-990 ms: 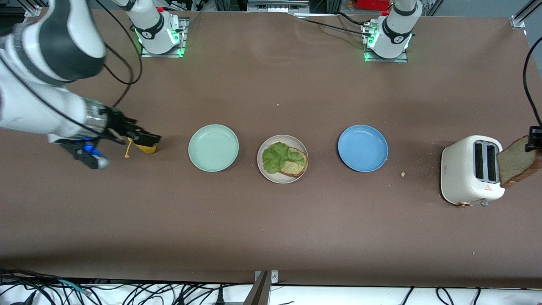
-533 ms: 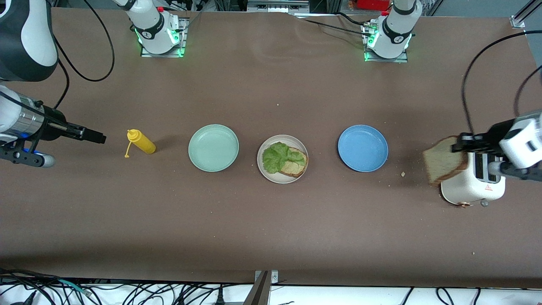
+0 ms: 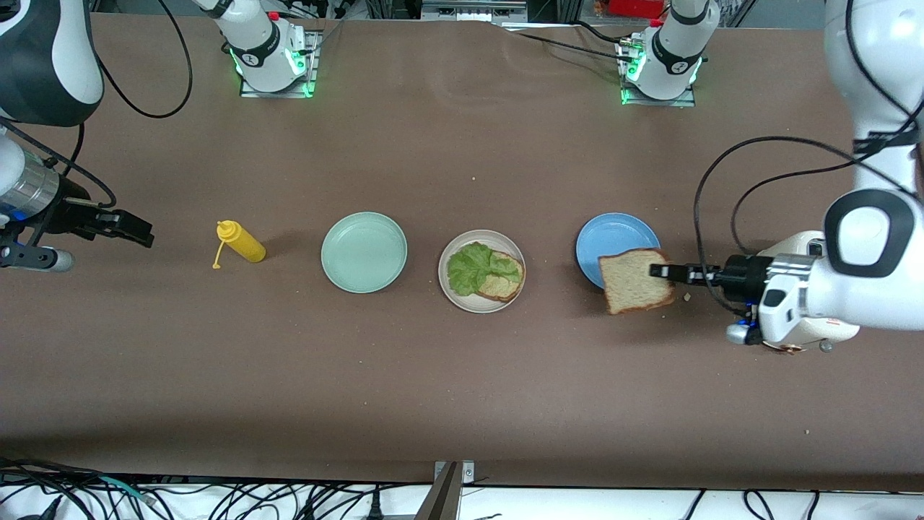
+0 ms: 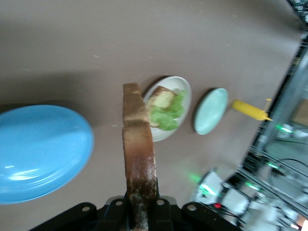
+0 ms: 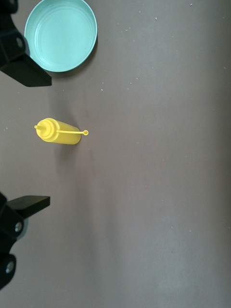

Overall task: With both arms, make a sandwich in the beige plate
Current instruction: 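Carry the toast over the beige plate and lower it onto the lettuce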

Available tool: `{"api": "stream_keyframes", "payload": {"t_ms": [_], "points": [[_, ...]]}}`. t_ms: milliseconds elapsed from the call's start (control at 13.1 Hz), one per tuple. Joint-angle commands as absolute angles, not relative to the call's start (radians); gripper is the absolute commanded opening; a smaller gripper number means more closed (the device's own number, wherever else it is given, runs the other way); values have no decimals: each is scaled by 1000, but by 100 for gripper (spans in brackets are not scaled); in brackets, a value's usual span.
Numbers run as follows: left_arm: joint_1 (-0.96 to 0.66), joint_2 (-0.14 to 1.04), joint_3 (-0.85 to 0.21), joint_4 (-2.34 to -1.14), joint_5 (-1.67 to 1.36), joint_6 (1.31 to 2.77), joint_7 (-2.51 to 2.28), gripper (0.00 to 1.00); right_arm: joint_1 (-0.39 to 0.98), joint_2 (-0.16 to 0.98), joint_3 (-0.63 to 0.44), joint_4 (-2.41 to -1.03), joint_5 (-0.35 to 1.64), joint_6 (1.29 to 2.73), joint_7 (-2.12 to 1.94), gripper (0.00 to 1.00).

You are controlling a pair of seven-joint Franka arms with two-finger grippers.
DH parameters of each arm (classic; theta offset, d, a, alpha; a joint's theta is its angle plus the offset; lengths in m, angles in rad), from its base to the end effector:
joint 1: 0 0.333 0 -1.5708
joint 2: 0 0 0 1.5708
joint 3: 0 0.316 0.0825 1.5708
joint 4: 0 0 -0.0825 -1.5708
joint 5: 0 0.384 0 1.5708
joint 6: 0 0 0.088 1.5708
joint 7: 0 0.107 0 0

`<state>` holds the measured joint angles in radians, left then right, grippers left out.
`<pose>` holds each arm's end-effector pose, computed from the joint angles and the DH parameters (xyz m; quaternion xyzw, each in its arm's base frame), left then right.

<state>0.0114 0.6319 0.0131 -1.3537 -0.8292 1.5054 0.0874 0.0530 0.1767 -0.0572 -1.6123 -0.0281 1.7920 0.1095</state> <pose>0.6829 -0.0682 0.3573 0.8924 0.0417 -0.1955 0.4045 0.6178 -0.0026 0.5205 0.9984 -0.0533 0.0026 0.0186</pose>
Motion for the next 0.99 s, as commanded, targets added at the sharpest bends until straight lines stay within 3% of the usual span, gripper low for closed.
{"api": "stream_keyframes", "payload": {"t_ms": [0,457,914], "points": [[14,661,-18,-1354,-939,1499,116,0,48,150,-46,-1644,-48,1809,101,100],[-34,529,-122,-1748,-1040,1817,580,0,46,150,-51,-1637,-37,1807,107,100],[-141,483,-155,-1864,-1158,1928,592,0,52,155,-46,-1637,-49,1813,158,100]]}}
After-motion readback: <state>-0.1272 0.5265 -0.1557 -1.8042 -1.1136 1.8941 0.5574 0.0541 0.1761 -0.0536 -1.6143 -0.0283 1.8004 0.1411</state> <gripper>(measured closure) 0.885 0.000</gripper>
